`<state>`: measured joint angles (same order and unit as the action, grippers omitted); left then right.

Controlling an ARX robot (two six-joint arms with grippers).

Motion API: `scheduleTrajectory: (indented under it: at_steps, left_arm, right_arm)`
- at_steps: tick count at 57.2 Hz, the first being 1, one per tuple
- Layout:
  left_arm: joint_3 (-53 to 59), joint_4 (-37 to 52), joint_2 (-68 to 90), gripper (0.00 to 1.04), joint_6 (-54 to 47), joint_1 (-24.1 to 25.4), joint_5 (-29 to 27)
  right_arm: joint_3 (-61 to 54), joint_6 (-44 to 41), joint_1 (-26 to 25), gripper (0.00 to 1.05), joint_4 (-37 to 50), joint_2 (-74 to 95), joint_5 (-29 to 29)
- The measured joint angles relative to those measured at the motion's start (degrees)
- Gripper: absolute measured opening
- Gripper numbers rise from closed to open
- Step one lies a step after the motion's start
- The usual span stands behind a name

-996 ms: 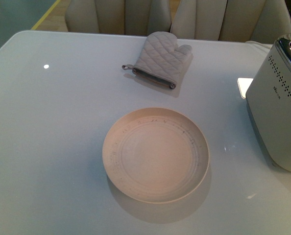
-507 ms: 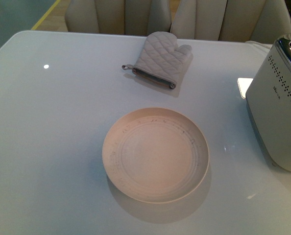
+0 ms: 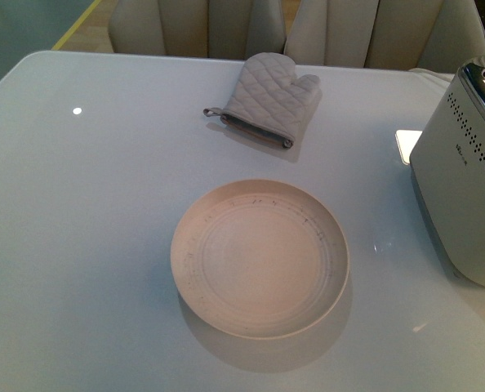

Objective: Put bread into toaster

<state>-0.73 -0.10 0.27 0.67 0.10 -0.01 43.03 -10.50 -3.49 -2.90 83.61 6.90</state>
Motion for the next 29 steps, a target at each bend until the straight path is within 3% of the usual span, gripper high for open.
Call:
scheduleTrajectory:
  at_steps: [19, 26, 29]
  left_arm:
    - [0.0, 0.0, 0.0, 0.97, 0.0, 0.0, 0.0]
    - [0.0, 0.0, 0.0, 0.97, 0.0, 0.0, 0.0]
    - [0.0, 0.0, 0.0, 0.97, 0.0, 0.0, 0.0]
  right_arm:
    - [-3.3, 0.3, -1.6, 0.69, 2.4, -1.6, -1.2]
    - [-5.0, 2.5, -3.0, 0.96, 4.4, -7.6, -4.5]
    - [-6.9, 4.2, -3.3, 0.96, 6.4, -12.0, -6.2]
